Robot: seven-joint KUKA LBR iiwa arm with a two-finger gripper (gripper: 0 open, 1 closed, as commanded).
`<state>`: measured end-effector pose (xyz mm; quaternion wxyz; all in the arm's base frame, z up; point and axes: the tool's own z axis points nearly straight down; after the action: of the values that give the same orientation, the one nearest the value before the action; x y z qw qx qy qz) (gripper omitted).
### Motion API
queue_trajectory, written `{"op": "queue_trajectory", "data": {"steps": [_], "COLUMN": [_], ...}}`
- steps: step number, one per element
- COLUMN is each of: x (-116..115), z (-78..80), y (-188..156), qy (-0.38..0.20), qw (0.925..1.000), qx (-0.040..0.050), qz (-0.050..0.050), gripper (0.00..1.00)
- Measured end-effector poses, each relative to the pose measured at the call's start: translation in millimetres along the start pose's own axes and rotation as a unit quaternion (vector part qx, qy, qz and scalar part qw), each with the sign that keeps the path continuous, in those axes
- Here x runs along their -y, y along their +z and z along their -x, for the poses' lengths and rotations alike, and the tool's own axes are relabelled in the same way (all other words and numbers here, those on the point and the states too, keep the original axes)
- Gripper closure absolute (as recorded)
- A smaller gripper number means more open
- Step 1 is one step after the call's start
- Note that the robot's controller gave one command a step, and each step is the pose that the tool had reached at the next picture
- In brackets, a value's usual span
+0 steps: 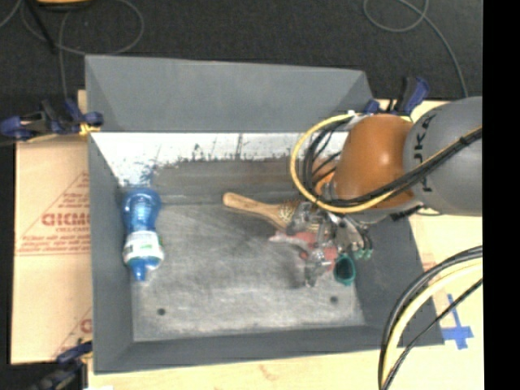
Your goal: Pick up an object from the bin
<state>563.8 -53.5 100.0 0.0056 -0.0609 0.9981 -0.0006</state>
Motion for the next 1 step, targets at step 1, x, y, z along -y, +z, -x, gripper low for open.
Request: {"op": "queue_trajectory", "data": {"steps": [1], "x": [-2.5], "z": [1.7], "y": [23.3], "qy": [-0.042], "qw": [0.9991], "qx": [-0.0003], "qz": [-0.001], "gripper": [0.0]}}
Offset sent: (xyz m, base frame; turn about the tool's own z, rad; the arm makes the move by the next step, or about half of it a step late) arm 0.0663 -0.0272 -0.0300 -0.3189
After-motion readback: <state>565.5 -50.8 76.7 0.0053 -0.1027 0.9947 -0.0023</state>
